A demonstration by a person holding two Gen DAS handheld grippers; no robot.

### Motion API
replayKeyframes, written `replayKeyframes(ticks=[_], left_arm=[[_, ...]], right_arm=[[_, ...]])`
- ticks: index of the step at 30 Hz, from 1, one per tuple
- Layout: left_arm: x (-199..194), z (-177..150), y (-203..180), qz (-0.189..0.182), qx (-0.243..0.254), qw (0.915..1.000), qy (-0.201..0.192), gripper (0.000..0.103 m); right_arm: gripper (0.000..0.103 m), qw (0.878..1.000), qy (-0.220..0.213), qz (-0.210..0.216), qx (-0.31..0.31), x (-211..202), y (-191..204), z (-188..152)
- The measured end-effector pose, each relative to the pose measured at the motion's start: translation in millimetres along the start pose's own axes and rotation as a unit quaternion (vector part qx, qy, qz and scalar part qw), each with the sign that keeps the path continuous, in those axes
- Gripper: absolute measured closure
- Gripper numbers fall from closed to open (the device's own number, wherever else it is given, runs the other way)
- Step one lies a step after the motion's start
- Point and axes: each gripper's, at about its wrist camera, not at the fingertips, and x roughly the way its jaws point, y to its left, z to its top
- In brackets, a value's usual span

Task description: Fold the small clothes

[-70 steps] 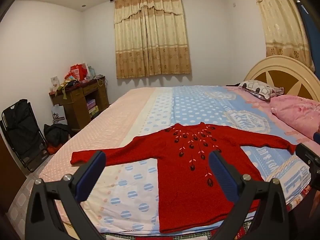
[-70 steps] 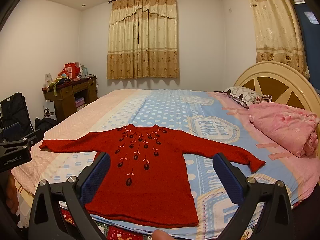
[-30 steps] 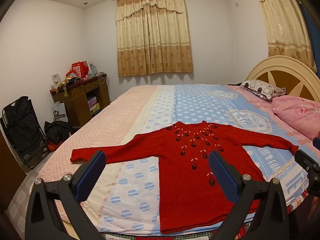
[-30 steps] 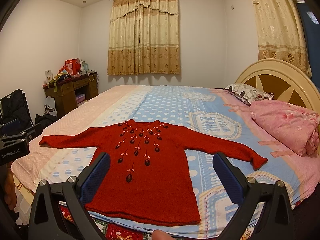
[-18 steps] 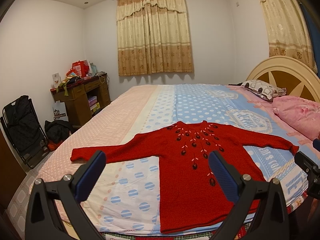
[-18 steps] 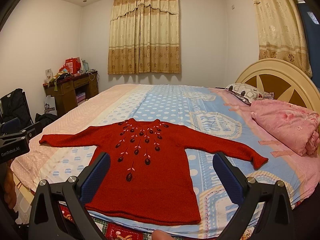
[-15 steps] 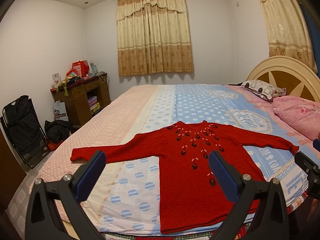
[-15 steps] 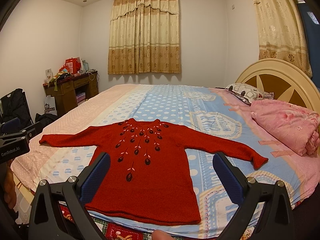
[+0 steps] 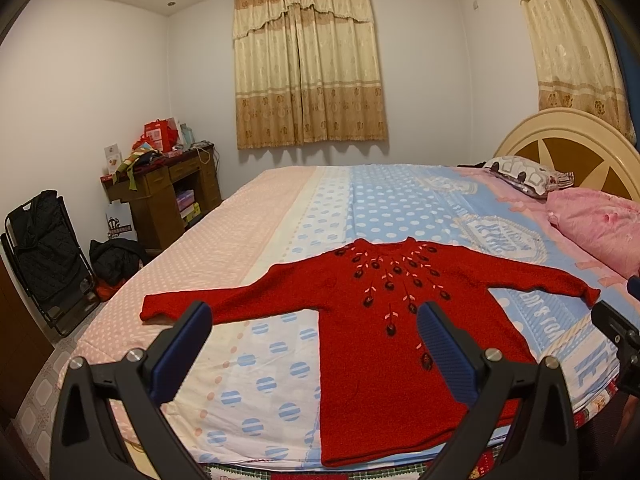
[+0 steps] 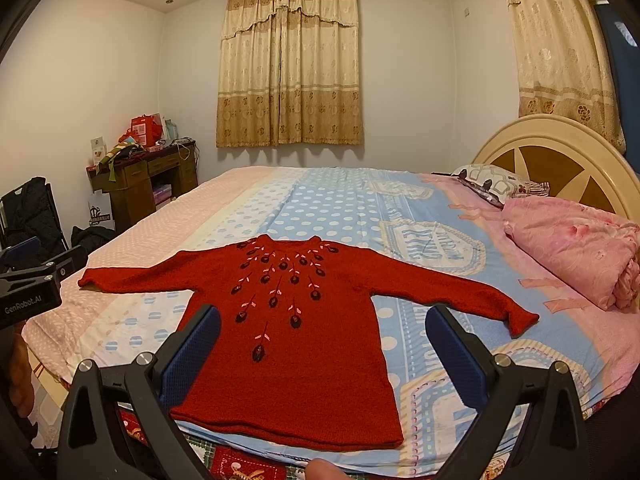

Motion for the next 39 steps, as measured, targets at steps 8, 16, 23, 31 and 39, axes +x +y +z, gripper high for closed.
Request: replayKeyframes(ticks=[8,16,23,31,39], left_arm=[[19,-11,-6,-0.012,-0.001,0.9997,0.023,0.000],[70,-39,-26,-0.017,0.027,0.9969,0.072,0.000],[125,-60,-35,-0.010,0.046,0.9924,0.114,0.000],[168,-61,-30,0.012,0.052,0.9895,0.134,0.000],[201,-57,-19,0.034,0.059,0.9881,0.138,0.000]], right_arm=[[0.001,1.000,0.014,0.022,0.010,23,-8,-10],[0.001,0.997,0.057,0.015,0.040,72,-44,-32],[0.009,0.988,0.101,-0.054,0.103,123,-117,-59],[0.044,0.964,0.123,-0.116,0.207,141,-232,-73],[0.056,0.929,0.138,-0.153,0.309,152,-342,-77]])
